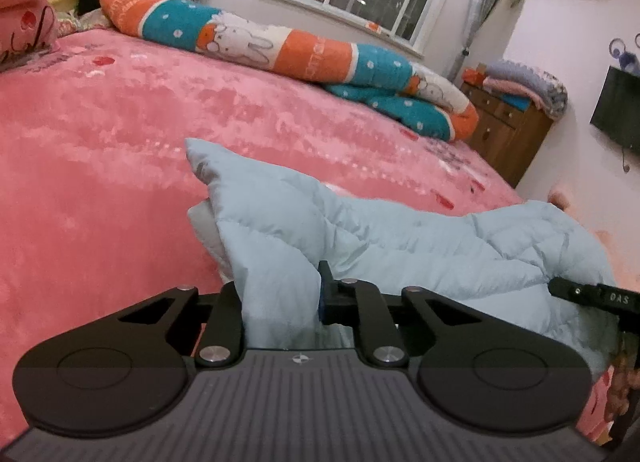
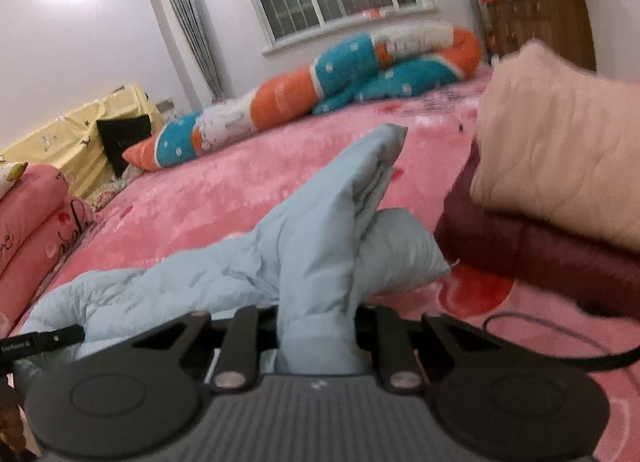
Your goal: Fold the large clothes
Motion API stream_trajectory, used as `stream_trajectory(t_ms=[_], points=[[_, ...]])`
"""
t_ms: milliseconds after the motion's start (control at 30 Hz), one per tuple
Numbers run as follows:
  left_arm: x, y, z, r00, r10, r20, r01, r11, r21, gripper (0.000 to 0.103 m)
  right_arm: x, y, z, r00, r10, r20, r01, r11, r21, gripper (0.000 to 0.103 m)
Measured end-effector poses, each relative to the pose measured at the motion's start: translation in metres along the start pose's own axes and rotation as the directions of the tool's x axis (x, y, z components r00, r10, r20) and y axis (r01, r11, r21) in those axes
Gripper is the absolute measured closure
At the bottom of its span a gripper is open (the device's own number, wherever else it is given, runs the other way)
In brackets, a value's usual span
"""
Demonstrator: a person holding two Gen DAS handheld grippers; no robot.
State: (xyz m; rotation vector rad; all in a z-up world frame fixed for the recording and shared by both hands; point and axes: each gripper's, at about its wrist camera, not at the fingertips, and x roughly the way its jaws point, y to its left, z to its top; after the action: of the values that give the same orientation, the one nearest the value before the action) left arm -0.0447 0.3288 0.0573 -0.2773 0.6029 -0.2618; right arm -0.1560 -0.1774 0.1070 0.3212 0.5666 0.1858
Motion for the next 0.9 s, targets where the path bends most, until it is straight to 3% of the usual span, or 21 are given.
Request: stream_trajectory(t_ms=[200, 400, 567, 700, 800, 900], points=[[-0.011, -0.021, 0.018, 0.997, -0.058, 0.056, 0.058, 0.998, 0.003, 0.093, -0.034, 0.012, 0.013, 0.989, -0.019, 0.149, 0.031, 0.996, -0.083, 0.089], [-0.013, -0.075, 0.063, 0.975, -0.171, 0.141, 0.164, 0.985, 0.059, 0.093, -0.077, -0.005, 0.042, 0.945, -0.059, 0.322, 0.082, 0.995, -0.056, 0.089], [0.002, -0.153, 0.111, 0.926, -0.322, 0.199, 0.296, 0.944, 0.147, 0.093, -0.122, -0.050, 0.074, 0.868, -0.149, 0.473, 0.146, 0.988, 0.043, 0.089], [0.029, -0.237, 0.142, 0.870, -0.447, 0.206, 0.394, 0.884, 0.253, 0.093, -0.153, -0.101, 0.097, 0.796, -0.254, 0.549, 0.208, 0.967, 0.146, 0.089], [0.057, -0.301, 0.149, 0.836, -0.524, 0.164, 0.460, 0.831, 0.312, 0.092, -0.168, -0.146, 0.109, 0.746, -0.348, 0.568, 0.266, 0.938, 0.224, 0.089], [0.104, -0.358, 0.145, 0.815, -0.573, 0.090, 0.518, 0.788, 0.332, 0.092, -0.177, -0.188, 0.113, 0.702, -0.443, 0.558, 0.328, 0.896, 0.298, 0.089]])
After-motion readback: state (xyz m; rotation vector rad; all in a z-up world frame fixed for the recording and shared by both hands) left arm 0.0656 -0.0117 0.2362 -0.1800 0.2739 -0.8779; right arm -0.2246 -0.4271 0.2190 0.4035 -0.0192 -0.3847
